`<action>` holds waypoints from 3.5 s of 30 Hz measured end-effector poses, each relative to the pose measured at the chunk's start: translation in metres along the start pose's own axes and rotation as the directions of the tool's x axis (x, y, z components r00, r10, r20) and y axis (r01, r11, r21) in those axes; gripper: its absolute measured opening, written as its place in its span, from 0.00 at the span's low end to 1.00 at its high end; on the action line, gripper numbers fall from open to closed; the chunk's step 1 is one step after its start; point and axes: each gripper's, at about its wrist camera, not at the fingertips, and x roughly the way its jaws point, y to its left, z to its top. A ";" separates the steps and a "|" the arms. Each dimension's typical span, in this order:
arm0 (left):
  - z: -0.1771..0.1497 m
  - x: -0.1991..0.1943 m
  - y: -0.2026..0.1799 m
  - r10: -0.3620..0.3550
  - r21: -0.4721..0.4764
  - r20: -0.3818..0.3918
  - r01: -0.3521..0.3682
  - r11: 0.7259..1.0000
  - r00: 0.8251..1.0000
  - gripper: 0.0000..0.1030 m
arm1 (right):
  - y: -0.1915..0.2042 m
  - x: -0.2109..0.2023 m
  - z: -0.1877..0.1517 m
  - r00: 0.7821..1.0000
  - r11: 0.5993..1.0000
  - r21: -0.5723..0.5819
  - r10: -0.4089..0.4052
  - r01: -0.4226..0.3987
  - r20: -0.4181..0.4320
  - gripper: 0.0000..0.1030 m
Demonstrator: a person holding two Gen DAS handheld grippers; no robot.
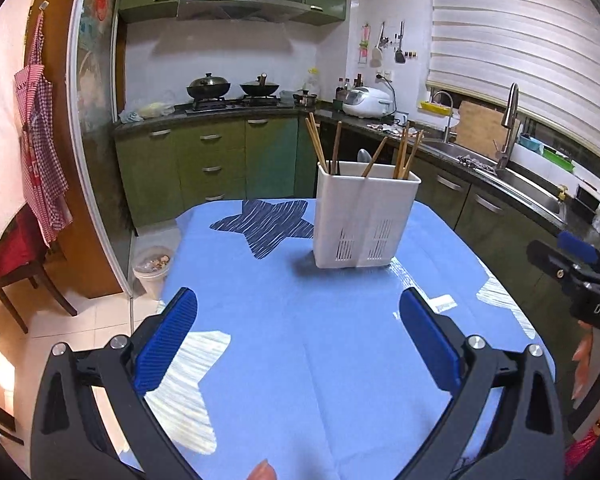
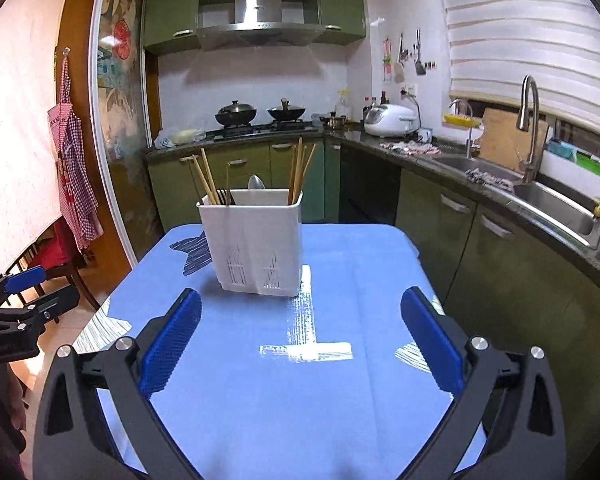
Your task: Organize utensils
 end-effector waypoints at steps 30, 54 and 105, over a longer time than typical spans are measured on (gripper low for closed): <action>-0.013 -0.045 0.001 0.039 -0.009 0.015 -0.039 0.999 0.999 0.94 | 0.008 -0.061 -0.004 1.000 1.000 -0.017 0.011 -0.010 0.024 0.96; -0.015 -0.042 -0.001 0.061 0.003 0.011 -0.061 0.998 0.998 0.94 | 0.013 -0.056 -0.004 1.000 1.000 -0.018 0.016 -0.016 0.017 0.96; -0.015 -0.039 0.000 0.084 0.016 0.015 -0.084 0.996 0.996 0.94 | 0.010 -0.041 -0.012 0.999 0.999 -0.024 0.032 -0.032 -0.010 0.96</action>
